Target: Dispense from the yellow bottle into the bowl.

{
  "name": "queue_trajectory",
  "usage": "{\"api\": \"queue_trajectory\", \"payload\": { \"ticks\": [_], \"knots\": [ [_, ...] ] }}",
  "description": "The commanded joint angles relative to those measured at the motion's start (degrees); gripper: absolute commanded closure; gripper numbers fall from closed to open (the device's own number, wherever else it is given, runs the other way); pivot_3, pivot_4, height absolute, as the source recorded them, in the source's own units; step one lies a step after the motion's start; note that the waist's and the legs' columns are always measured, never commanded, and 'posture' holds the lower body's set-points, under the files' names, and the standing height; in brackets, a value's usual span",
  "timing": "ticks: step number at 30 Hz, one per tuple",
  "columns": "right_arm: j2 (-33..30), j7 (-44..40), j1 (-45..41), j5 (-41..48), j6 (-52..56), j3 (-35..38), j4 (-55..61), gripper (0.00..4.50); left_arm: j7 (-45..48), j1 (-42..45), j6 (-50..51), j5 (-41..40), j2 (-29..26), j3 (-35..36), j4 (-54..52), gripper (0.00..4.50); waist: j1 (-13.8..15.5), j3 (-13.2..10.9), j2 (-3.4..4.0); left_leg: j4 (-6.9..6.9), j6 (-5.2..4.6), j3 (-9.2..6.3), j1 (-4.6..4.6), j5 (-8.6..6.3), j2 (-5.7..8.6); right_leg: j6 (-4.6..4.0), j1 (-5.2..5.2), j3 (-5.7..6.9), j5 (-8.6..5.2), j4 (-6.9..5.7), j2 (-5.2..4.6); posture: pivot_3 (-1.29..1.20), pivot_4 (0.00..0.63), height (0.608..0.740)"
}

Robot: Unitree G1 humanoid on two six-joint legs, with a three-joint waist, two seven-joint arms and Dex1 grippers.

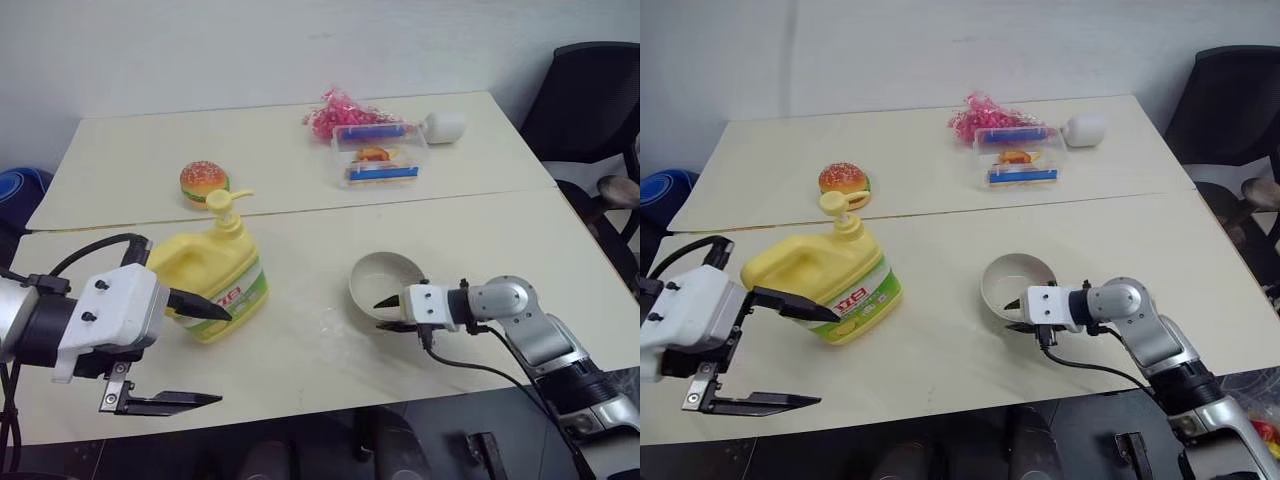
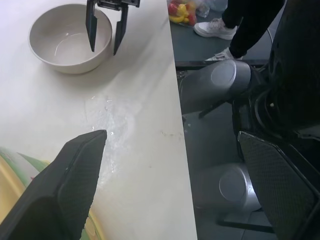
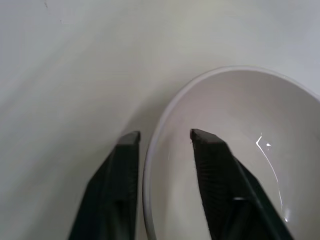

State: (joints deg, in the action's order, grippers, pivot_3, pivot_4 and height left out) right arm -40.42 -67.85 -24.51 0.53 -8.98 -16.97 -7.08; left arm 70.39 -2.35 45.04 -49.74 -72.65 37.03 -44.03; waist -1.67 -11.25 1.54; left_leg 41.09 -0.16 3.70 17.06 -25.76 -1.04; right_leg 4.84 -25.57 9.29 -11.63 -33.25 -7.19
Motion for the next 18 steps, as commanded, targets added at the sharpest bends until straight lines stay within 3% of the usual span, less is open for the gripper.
{"api": "queue_trajectory", "payload": {
  "ticks": [1, 12, 18],
  "knots": [
    [0.31, -0.55, -1.41, -1.11, -3.77, -0.61, -2.43, 4.30, -0.65, 1.16, -0.11, -0.85, -0.06, -0.26, 0.25, 0.00, -0.03, 0.00, 0.00, 0.01, 0.00, 0.00, 0.01, 0.00, 0.00, 0.00, 0.00, 0.00, 0.00, 0.00, 0.00, 0.00, 0.150, 0.740],
    [0.61, -3.25, -4.62, -0.53, -5.92, -0.63, -6.41, 4.44, -2.83, 4.43, 0.59, -2.36, 0.18, -0.46, 2.83, 0.00, 0.02, 0.00, 0.00, 0.07, 0.00, 0.00, -0.01, 0.00, -0.01, 0.00, 0.00, -0.02, 0.00, -0.08, -0.01, 0.00, 0.150, 0.740],
    [0.34, -7.02, -8.36, 2.20, 1.74, -0.03, -0.16, 4.44, -9.96, 17.16, 4.88, -12.07, -1.20, 0.69, 13.69, 0.00, 0.04, -0.01, 0.01, 0.11, 0.00, -0.02, 0.01, 0.00, -0.01, -0.01, 0.00, -0.02, 0.01, -0.09, -0.03, 0.00, 0.150, 0.740]
  ]
}}
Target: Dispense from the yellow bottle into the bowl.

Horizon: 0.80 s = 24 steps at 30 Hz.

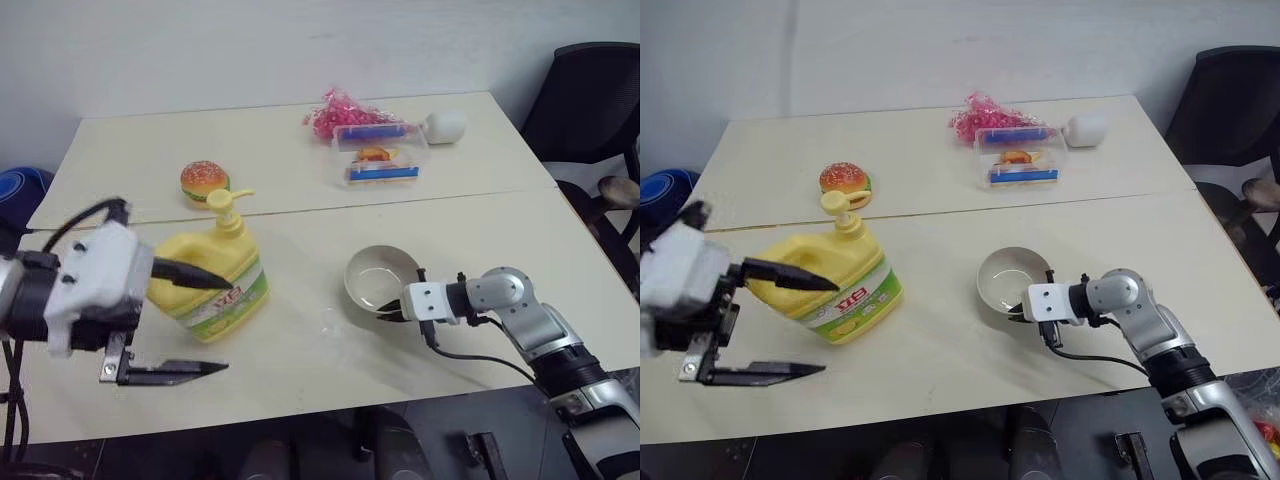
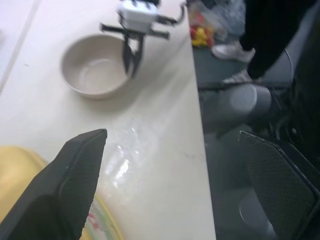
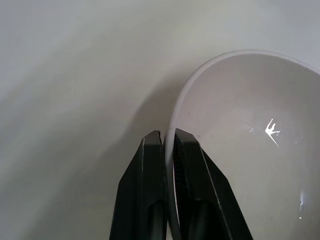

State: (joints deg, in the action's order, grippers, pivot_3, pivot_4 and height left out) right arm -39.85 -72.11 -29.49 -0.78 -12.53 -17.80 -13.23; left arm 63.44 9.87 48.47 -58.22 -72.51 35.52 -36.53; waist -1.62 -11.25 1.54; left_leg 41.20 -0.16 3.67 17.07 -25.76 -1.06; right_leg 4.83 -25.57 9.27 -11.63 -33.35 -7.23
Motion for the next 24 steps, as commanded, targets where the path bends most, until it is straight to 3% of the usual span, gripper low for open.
{"api": "queue_trajectory", "payload": {
  "ticks": [1, 6, 9, 21, 24],
  "knots": [
    [-0.08, -3.91, -4.81, 4.63, 8.05, 0.88, 7.79, 4.44, -3.40, 6.84, 1.82, -3.93, -1.93, 2.33, 8.66, 0.00, -0.01, -0.05, 0.00, 0.00, 0.00, 0.00, 0.00, 0.00, 0.00, 0.00, 0.00, 0.00, 0.00, -0.03, 0.00, 0.00, 0.150, 0.740],
    [2.81, -7.96, -15.76, 8.04, 21.14, -0.42, 11.89, 4.44, -1.61, 14.33, -0.38, 0.23, -5.52, -0.59, 21.46, 0.00, -0.48, -0.07, 0.00, -0.03, 0.01, 0.01, -0.03, 0.00, -0.02, -0.04, -0.07, -0.01, -0.01, -0.08, 0.09, 0.00, 0.150, 0.740],
    [5.82, -9.02, -22.02, 7.85, 25.23, -2.03, 10.67, 4.50, 0.41, 17.13, -3.58, 3.75, -6.04, -3.86, 27.61, 0.51, -0.46, -0.06, 0.00, -0.04, 0.02, 0.01, -0.05, 0.00, -0.02, -0.06, -0.16, 0.02, -0.03, -0.09, 0.11, 0.00, 0.150, 0.740],
    [18.12, -10.38, -41.24, 1.53, 15.57, -6.64, -14.23, 4.50, 1.21, 24.22, -8.34, 11.01, 1.83, -16.33, 31.48, 4.31, -1.43, 0.01, -0.33, 0.05, 0.02, 0.07, 0.41, 0.00, 0.06, -0.05, -0.83, 0.03, -0.02, -0.24, 0.12, 0.00, 0.150, 0.740],
    [19.20, -12.11, -44.37, 1.53, 14.81, -6.09, -17.71, 4.50, 0.66, 25.76, -8.79, 12.87, 3.63, -18.68, 31.45, 4.48, -2.39, 0.00, -0.34, 0.06, 0.04, 0.07, 0.40, 0.02, 0.06, -0.05, -0.89, 0.02, -0.02, -0.33, 0.12, 0.00, 0.150, 0.740]
  ]
}}
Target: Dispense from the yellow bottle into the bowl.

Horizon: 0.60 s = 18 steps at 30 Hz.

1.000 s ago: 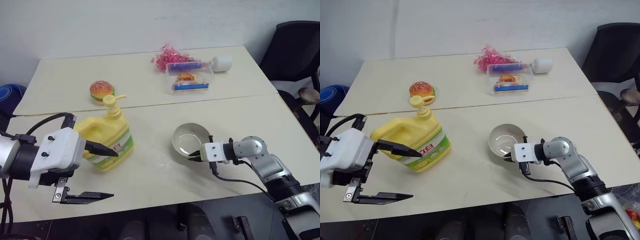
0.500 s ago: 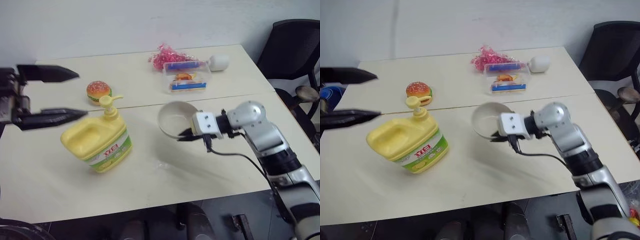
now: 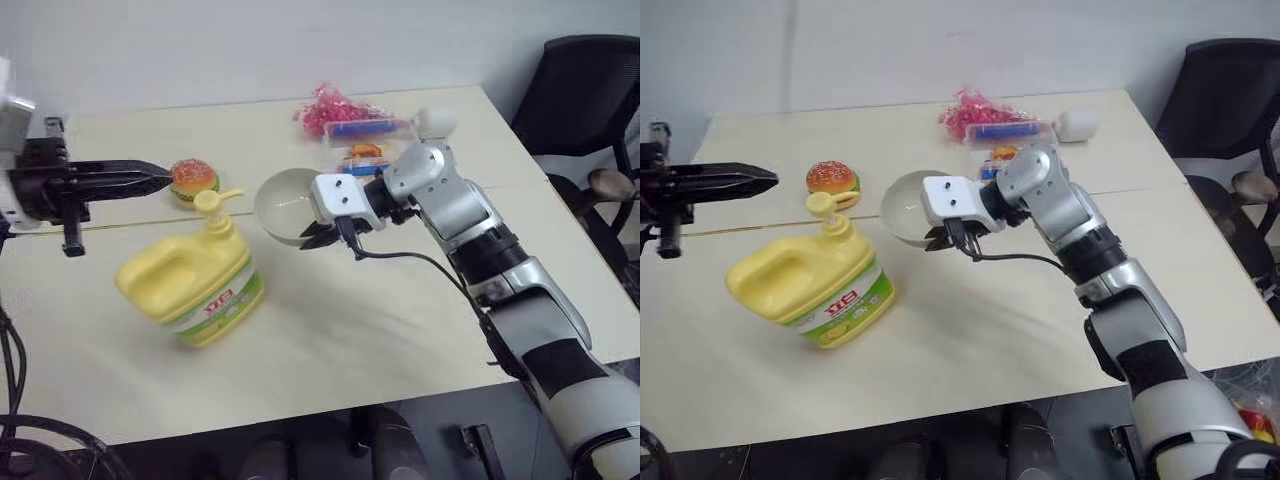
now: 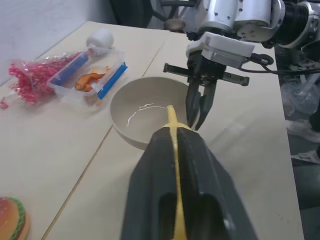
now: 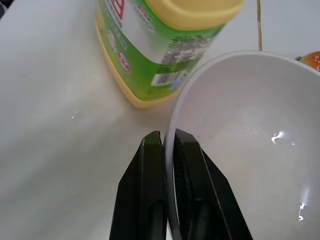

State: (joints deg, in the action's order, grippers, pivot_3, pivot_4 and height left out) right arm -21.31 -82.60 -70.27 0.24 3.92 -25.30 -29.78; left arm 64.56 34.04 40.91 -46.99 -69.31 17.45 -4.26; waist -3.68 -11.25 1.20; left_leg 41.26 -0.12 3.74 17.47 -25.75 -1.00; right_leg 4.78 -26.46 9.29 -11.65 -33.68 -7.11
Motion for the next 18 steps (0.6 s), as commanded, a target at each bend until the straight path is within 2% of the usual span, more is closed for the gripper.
{"api": "queue_trajectory", "payload": {
  "ticks": [1, 10, 18],
  "knots": [
    [0.98, -2.37, -4.41, 0.81, -1.36, 1.56, -1.58, 4.50, -0.18, 1.46, -1.60, 2.10, 0.83, -0.94, -1.09, 4.48, -0.76, 0.00, 0.00, 0.00, 0.01, 0.00, 0.00, 0.00, -0.01, 0.00, 0.00, 0.00, 0.00, -0.01, 0.00, 0.00, 0.150, 0.740],
    [4.26, -5.48, -8.09, 3.07, 2.87, 2.49, -0.60, 4.50, 0.10, 0.43, -2.03, 3.74, 2.63, -0.75, -3.07, 4.48, -1.90, 0.00, 0.00, 0.00, 0.03, -0.02, -0.02, 0.01, -0.04, -0.03, -0.08, -0.04, -0.02, -0.12, -0.01, 0.00, 0.150, 0.740],
    [6.63, -5.62, -10.80, 3.56, 3.80, 2.75, -1.13, 4.50, -0.73, -2.47, -1.82, 3.91, 2.44, 3.09, -4.65, 4.48, -1.70, 0.01, -0.01, 0.02, 0.03, -0.03, 0.00, 0.01, -0.03, -0.03, -0.09, -0.05, -0.02, -0.12, -0.02, 0.00, 0.150, 0.740]
  ]
}}
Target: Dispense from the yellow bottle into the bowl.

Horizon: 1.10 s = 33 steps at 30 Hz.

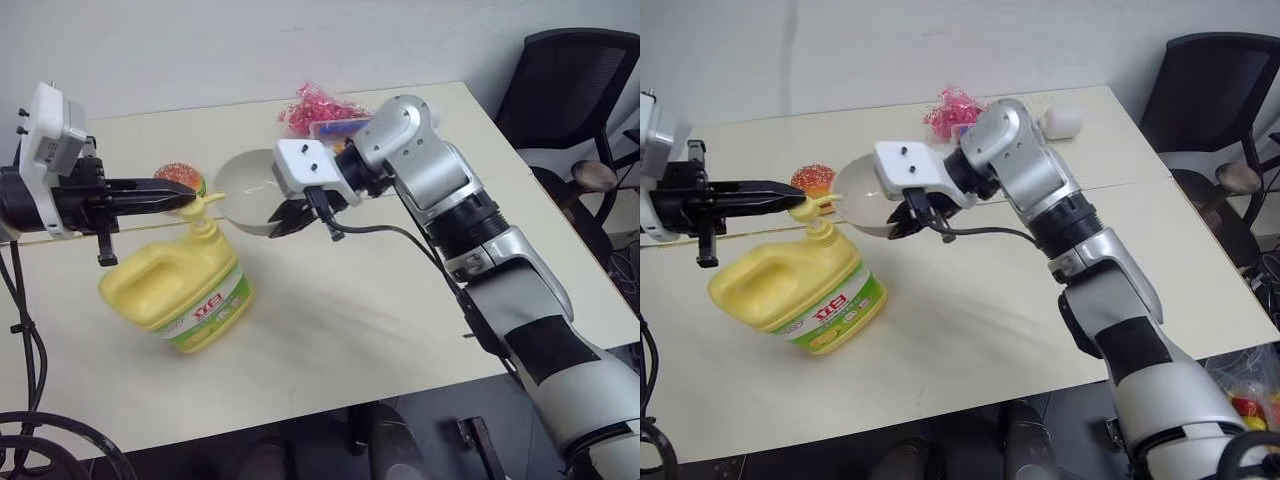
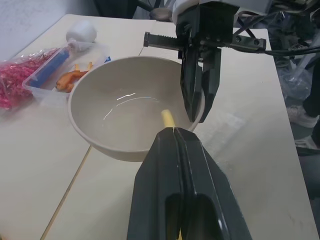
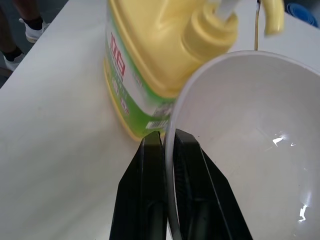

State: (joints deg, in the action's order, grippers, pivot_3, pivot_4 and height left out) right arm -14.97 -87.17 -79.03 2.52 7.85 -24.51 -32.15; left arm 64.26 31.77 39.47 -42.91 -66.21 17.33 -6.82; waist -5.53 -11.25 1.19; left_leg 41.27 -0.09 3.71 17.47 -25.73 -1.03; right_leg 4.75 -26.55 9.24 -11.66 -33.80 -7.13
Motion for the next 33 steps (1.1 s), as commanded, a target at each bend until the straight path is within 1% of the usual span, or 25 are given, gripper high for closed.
{"api": "queue_trajectory", "payload": {
  "ticks": [1, 4, 10, 19, 24, 28, 33],
  "knots": [
    [0.36, -1.07, -2.18, 1.30, -0.21, 1.97, 1.02, 4.50, -0.51, -0.43, -0.40, 0.02, -0.66, 3.28, -2.21, 4.48, 0.29, 0.00, 0.00, 0.00, 0.00, 0.00, 0.00, 0.00, 0.00, 0.00, 0.00, 0.00, 0.00, 0.00, 0.00, 0.00, 0.150, 0.740],
    [0.43, -1.20, -2.39, 1.37, -0.52, 1.94, 0.67, 4.50, -0.52, -1.36, -1.02, 0.78, -0.23, 3.06, -2.54, 4.48, 0.60, 0.00, 0.00, 0.02, 0.00, 0.00, 0.02, 0.00, 0.01, 0.00, 0.00, 0.00, 0.00, 0.01, -0.02, 0.00, 0.150, 0.740],
    [0.84, -1.40, -2.48, 1.43, -0.91, 1.77, 0.31, 4.50, -0.58, -0.51, -2.69, 3.40, 0.99, -0.32, -2.47, 4.48, 0.56, 0.01, -0.01, 0.02, 0.00, 0.00, 0.01, 0.00, 0.01, 0.00, 0.00, 0.00, 0.00, -0.01, -0.01, 0.00, 0.150, 0.740],
    [1.24, -1.70, -2.89, 1.58, -1.16, 1.84, 0.10, 4.50, 1.73, -3.37, -6.38, 8.62, -0.07, -4.16, -2.78, 4.48, 0.58, 0.02, -0.02, 0.02, 0.00, 0.01, -0.05, 0.00, 0.01, 0.00, 0.03, -0.04, 0.00, -0.05, -0.02, 0.00, 0.150, 0.740],
    [1.54, -2.01, -3.22, 1.48, -1.57, 1.58, -0.02, 4.50, 3.19, -3.48, -7.48, 9.64, -0.81, -6.03, -2.38, 4.48, 0.58, 0.03, -0.03, 0.03, 0.01, 0.04, -0.11, 0.00, 0.01, 0.00, 0.07, -0.08, 0.00, -0.08, -0.03, 0.00, 0.150, 0.740],
    [1.84, -2.30, -3.61, 1.69, -1.51, 1.58, 0.36, 4.50, 4.44, -4.86, -10.19, 12.41, -1.50, -8.49, -2.28, 4.48, 0.58, 0.04, -0.02, 0.01, 0.02, 0.05, -0.16, 0.01, 0.01, -0.02, 0.07, -0.09, -0.01, -0.11, -0.02, 0.00, 0.150, 0.740],
    [1.94, -3.01, -3.58, 2.04, -1.44, 1.40, 1.73, 4.50, 5.33, -3.84, -11.33, 14.10, -1.33, -11.27, -0.90, 4.48, 0.61, 0.16, 0.05, 0.00, 0.03, 0.08, -0.28, 0.01, 0.01, -0.03, 0.18, -0.12, -0.02, -0.13, -0.02, 0.00, 0.150, 0.740]
  ]
}}
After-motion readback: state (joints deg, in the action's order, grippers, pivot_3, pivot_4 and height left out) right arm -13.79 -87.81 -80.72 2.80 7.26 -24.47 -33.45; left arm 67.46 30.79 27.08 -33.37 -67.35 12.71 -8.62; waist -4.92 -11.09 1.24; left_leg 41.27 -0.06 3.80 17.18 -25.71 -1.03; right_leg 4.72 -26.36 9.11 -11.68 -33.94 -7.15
